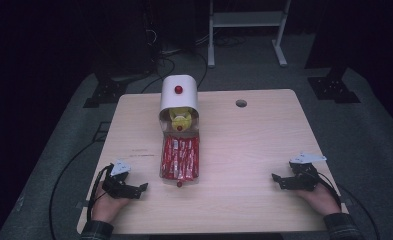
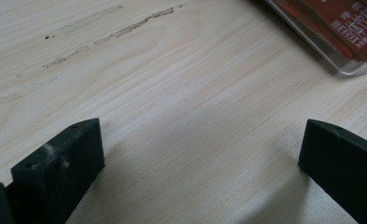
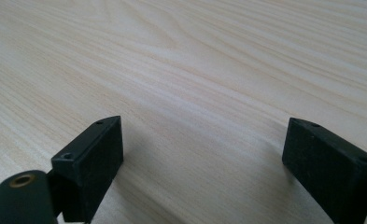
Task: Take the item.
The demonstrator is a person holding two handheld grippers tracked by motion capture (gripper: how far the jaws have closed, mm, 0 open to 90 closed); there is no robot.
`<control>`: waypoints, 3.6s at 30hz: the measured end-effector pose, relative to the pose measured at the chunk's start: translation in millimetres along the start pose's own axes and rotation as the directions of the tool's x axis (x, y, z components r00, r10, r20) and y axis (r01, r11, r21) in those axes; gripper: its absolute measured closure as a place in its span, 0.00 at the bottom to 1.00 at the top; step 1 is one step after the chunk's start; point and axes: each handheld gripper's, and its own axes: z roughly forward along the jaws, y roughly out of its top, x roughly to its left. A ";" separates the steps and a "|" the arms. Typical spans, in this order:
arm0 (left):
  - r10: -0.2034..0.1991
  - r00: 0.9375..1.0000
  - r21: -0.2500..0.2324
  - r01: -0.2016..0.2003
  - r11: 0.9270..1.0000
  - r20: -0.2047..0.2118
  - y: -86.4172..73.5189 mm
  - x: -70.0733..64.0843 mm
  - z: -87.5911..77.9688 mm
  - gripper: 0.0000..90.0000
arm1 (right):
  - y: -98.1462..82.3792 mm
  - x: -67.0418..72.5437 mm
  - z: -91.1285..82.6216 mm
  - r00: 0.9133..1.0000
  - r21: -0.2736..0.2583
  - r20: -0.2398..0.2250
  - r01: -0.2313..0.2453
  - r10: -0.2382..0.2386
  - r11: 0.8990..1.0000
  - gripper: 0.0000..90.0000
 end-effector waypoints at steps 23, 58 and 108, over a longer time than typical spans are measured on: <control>-0.038 0.999 -0.009 0.038 0.999 0.015 4.4 6.0 -4.8 0.00 | 0.1 -0.1 0.1 1.000 0.000 -0.002 0.001 -0.001 1.000 0.13; -0.075 0.996 -0.039 0.077 0.996 0.047 22.8 8.7 -23.1 0.00 | 0.2 0.0 0.2 1.000 0.000 -0.004 0.003 -0.003 1.000 0.13; -0.003 0.994 -0.124 0.017 0.992 0.111 87.6 -19.1 -26.0 0.07 | 0.2 -0.2 0.2 1.000 0.001 -0.003 0.004 -0.004 1.000 0.13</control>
